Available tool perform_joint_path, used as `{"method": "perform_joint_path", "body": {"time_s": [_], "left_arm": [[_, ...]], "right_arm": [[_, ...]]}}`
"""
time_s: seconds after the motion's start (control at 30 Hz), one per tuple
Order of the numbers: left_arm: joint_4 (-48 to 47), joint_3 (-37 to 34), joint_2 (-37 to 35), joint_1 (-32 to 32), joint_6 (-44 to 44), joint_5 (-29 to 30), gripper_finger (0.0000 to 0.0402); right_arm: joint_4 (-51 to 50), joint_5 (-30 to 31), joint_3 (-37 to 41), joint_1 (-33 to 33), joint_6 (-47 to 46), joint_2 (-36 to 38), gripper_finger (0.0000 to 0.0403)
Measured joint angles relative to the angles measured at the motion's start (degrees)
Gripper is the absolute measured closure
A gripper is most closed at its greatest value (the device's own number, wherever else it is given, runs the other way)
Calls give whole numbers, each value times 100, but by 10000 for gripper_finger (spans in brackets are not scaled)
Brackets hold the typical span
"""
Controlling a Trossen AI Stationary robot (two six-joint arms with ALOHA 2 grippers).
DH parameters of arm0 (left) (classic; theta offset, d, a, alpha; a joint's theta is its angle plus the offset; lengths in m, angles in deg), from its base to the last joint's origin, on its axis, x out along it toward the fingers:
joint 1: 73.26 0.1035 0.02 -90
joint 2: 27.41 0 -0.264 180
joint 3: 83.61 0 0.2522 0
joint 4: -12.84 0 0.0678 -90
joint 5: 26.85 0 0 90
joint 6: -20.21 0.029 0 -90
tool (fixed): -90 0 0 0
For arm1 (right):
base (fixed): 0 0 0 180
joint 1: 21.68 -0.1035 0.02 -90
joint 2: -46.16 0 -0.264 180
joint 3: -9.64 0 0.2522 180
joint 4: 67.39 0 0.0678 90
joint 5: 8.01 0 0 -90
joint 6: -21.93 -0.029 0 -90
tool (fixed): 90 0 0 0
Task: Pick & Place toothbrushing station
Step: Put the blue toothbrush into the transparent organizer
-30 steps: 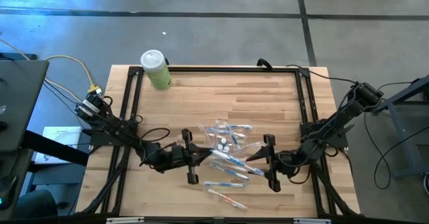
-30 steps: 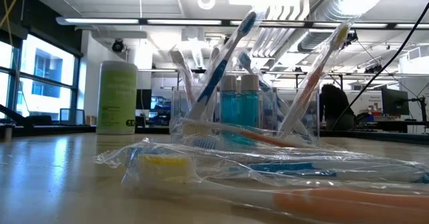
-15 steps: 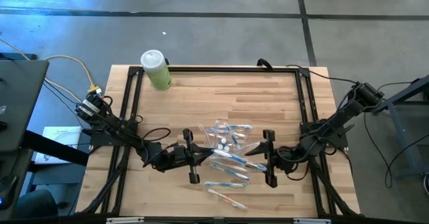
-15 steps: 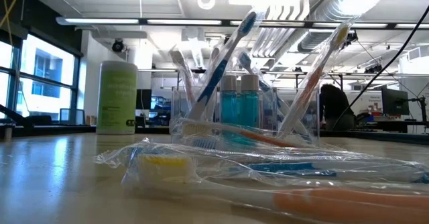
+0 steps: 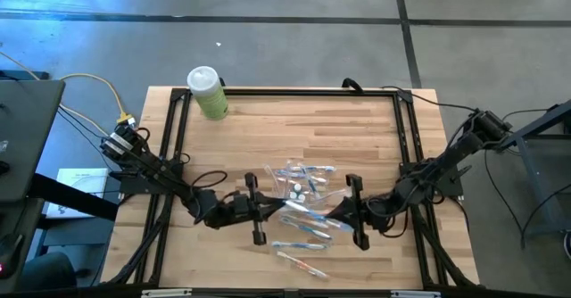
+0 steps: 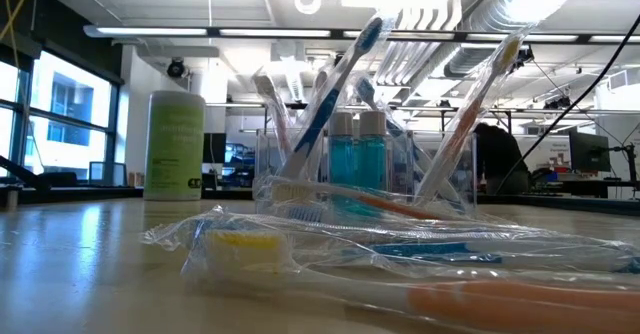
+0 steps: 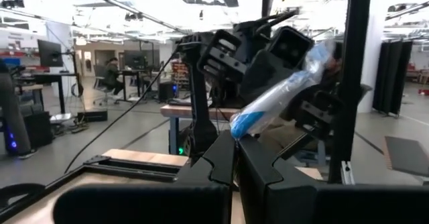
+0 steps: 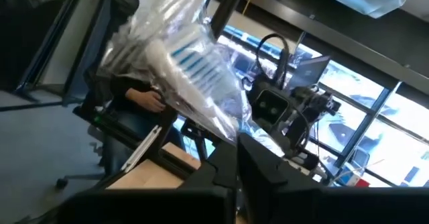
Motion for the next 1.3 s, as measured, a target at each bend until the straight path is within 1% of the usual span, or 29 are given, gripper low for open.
{"method": "perform_joint_path", "body": {"time_s": [0.23,0.37,0.5,0.63,0.73,0.93,1.03,1.17,1.23,1.3], "left_arm": [[-74,0,0,-42,-96,0,399],[-74,0,0,-115,236,2,397],[-70,0,0,-147,581,0,383],[-128,0,0,-173,786,-5,354],[-176,0,15,-192,969,-15,320],[-186,0,22,-208,976,-17,251],[-138,0,22,-233,935,-17,231],[-82,2,24,-344,300,186,224],[2,2,24,-380,280,274,224],[-2,2,25,-433,400,437,224]], "right_arm": [[-82,-58,-2,-2,12,2,401],[-146,-64,-4,-4,18,2,401],[-160,-65,-5,-22,-3,2,401],[-160,-65,-7,-22,-17,2,401],[-160,-62,-7,-22,-17,2,401],[-147,-37,-7,-50,-46,4,401],[-151,284,-7,-161,-147,42,401],[-193,1314,-9,-398,-74,52,401],[-185,1732,-9,-538,80,52,401],[-180,1967,-9,-686,147,52,401]]}}
